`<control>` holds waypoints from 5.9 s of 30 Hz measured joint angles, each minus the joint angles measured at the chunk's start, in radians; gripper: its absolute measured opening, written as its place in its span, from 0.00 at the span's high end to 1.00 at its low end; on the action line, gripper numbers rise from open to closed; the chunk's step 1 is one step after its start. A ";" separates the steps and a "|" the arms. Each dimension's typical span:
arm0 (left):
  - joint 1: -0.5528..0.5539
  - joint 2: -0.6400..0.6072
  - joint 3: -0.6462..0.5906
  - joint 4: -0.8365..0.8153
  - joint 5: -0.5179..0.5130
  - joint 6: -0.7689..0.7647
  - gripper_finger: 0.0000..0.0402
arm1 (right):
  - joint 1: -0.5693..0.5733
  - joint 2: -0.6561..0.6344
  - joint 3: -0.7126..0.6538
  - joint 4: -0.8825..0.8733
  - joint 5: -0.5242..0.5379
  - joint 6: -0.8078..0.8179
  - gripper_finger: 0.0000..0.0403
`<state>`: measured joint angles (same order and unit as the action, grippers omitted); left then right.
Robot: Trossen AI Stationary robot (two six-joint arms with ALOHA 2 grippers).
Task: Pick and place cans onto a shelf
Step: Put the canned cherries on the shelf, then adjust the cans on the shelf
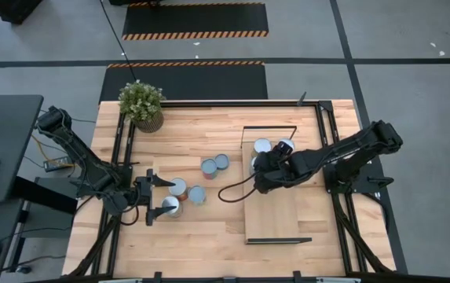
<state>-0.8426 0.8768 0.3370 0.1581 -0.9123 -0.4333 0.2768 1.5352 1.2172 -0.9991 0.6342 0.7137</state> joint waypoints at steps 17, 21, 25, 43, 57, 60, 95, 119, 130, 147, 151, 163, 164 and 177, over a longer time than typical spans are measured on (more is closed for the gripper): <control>0.000 0.000 0.000 0.001 0.000 -0.001 0.04 | 0.005 -0.005 0.078 -0.313 -0.052 0.103 0.07; 0.000 0.000 0.000 0.001 0.000 -0.001 0.04 | -0.003 -0.005 0.078 -0.449 -0.053 0.204 0.07; 0.000 0.000 0.000 0.001 0.000 -0.001 0.04 | -0.043 -0.022 0.078 -0.503 -0.091 0.258 0.07; 0.000 0.000 0.000 0.002 0.000 -0.006 0.04 | -0.288 -0.338 -0.106 -0.259 -0.223 0.116 0.06; 0.000 0.000 0.000 0.001 -0.008 -0.007 0.04 | -0.375 -0.244 -0.123 -0.172 -0.296 -0.036 0.01; 0.000 0.000 0.000 0.001 -0.008 -0.007 0.04 | -0.387 -0.238 -0.123 -0.167 -0.315 -0.044 0.01; 0.000 0.000 0.000 -0.008 -0.008 -0.009 0.04 | -0.350 -0.161 -0.123 -0.204 -0.489 -0.048 0.15; 0.000 0.000 0.000 0.000 -0.011 -0.008 0.04 | 0.092 0.079 0.042 -0.018 -0.481 0.145 0.16; 0.000 0.000 0.000 -0.002 -0.008 -0.009 0.04 | 0.087 0.272 0.273 -0.133 -0.428 0.111 0.14; 0.000 0.000 0.000 -0.006 -0.008 -0.009 0.04 | 0.066 0.213 0.273 -0.219 -0.461 0.253 0.09; 0.000 0.000 0.000 -0.006 -0.008 -0.010 0.04 | 0.066 0.206 0.281 -0.218 -0.461 0.241 0.09; 0.000 0.000 0.000 -0.006 -0.008 -0.011 0.04 | 0.060 0.203 0.427 -0.320 -0.321 0.198 0.09; 0.000 0.000 0.000 -0.006 -0.008 -0.011 0.04 | 0.059 0.203 0.436 -0.322 -0.299 0.181 0.09; 0.000 0.000 0.000 -0.006 -0.008 -0.009 0.04 | 0.005 0.208 0.446 -0.157 -0.260 -0.026 0.09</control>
<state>-0.8429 0.8768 0.3374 0.1516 -0.9199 -0.4427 0.2815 1.7428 1.6627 -1.1562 0.3745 0.6879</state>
